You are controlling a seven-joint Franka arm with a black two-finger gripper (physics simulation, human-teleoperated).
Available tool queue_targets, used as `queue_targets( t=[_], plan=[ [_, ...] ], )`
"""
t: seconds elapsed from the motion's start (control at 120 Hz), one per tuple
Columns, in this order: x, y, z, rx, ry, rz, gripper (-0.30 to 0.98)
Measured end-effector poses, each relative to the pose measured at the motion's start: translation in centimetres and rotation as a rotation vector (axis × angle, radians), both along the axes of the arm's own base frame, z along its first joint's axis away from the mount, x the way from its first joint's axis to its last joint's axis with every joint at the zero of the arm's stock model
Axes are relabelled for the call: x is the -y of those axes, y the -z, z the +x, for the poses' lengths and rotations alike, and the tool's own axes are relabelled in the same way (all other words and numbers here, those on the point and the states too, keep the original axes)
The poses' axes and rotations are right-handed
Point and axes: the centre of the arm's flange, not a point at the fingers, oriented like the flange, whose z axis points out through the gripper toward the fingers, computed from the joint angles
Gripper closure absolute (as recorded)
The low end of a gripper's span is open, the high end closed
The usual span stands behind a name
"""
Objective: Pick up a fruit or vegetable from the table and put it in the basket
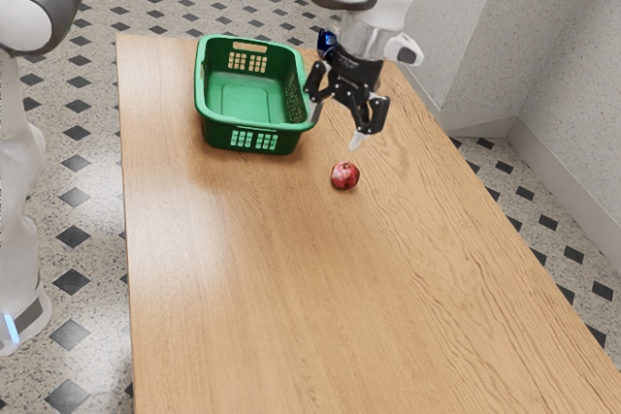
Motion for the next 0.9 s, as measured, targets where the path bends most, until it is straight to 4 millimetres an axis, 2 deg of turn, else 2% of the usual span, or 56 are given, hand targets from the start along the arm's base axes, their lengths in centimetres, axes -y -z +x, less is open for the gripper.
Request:
queue_targets(
  t=[0.167,0.233,0.283,0.392,0.442,0.575,0.675,0.9],
  plan=[
    [-6.4,1.7,1.8,0.036,0.092,-0.005,0.0],
    [-8.0,2.8,2.7,0.05,0.143,-0.004,0.0],
    [-7.8,3.2,3.4,0.073,0.209,-0.002,0.0],
    [-4.1,4.4,5.1,0.119,0.395,0.004,0.0],
    [-3.6,5.0,5.8,0.135,0.458,0.007,0.0],
    [-5.7,5.9,6.8,0.174,0.553,0.023,0.0],
    [-6.3,6.5,7.4,0.19,0.64,0.029,0.0],
    [-9.8,9.4,6.5,0.165,0.759,0.014,0.0]
  ],
)
